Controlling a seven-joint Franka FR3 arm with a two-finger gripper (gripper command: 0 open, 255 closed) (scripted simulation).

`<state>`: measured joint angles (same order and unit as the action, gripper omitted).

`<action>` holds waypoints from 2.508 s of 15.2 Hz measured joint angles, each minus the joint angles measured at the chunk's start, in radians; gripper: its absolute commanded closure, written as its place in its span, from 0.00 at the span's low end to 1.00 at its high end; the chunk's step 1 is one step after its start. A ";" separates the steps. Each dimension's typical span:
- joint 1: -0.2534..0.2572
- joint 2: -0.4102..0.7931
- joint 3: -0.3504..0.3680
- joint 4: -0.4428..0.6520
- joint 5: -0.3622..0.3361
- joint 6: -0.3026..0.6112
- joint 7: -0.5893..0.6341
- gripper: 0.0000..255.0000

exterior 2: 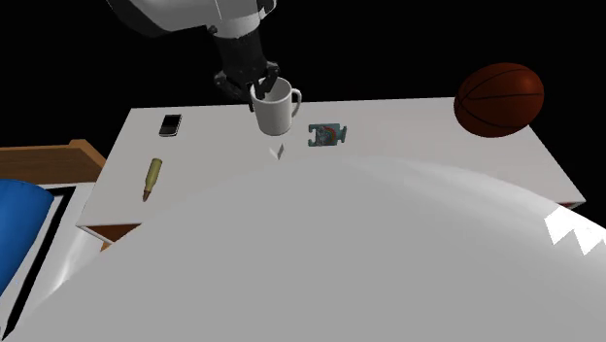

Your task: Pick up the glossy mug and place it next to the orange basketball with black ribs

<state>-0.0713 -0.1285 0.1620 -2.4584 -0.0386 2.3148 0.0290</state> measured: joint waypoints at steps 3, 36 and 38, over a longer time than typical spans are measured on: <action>0.002 -0.029 0.000 0.018 0.008 -0.046 -0.005 1.00; -0.234 0.264 -0.274 0.518 -0.002 -0.232 -0.511 1.00; -0.258 0.318 -0.290 0.586 0.009 -0.244 -0.554 1.00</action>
<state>-0.3291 0.1894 -0.1275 -1.8726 -0.0301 2.0710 -0.5251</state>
